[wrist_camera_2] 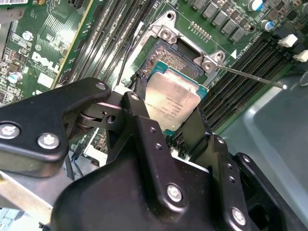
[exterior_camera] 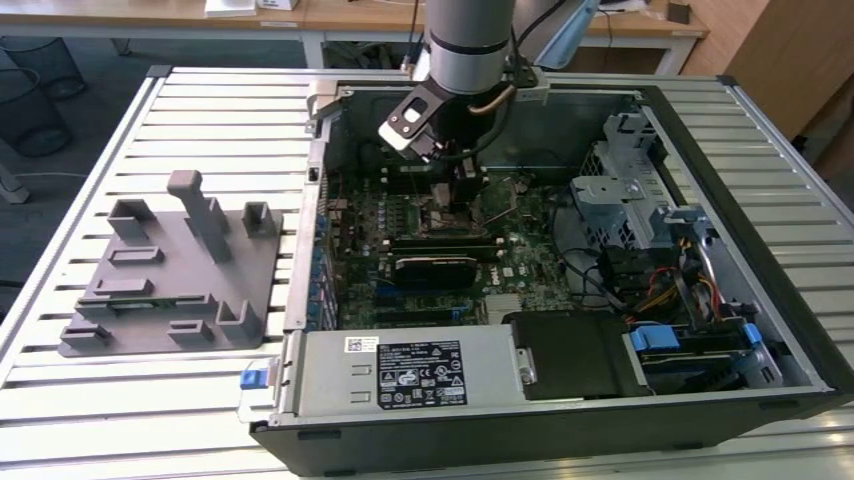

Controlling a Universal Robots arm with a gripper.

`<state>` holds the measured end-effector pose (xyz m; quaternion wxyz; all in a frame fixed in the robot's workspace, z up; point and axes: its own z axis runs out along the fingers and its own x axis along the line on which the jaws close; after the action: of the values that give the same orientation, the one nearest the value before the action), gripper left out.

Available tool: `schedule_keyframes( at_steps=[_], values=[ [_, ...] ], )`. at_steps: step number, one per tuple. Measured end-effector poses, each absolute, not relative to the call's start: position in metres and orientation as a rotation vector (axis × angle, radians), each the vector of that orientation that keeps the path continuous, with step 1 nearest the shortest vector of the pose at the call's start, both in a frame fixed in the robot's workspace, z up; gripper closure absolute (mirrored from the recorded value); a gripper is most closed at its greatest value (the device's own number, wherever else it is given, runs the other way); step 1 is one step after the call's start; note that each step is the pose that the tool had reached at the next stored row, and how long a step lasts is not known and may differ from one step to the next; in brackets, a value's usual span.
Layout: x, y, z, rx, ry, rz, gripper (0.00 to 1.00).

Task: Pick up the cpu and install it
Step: 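Place the cpu into insertion slot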

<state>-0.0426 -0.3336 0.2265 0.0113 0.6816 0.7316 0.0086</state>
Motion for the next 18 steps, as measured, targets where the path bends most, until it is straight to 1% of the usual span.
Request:
schedule_keyframes(
  at_steps=[3, 18],
  values=[
    [-0.043, -0.334, 0.223, 2.121, 2.276, 0.013, 0.46],
    [-0.043, -0.334, 0.210, 2.144, 2.255, 0.014, 0.46]
  ],
)
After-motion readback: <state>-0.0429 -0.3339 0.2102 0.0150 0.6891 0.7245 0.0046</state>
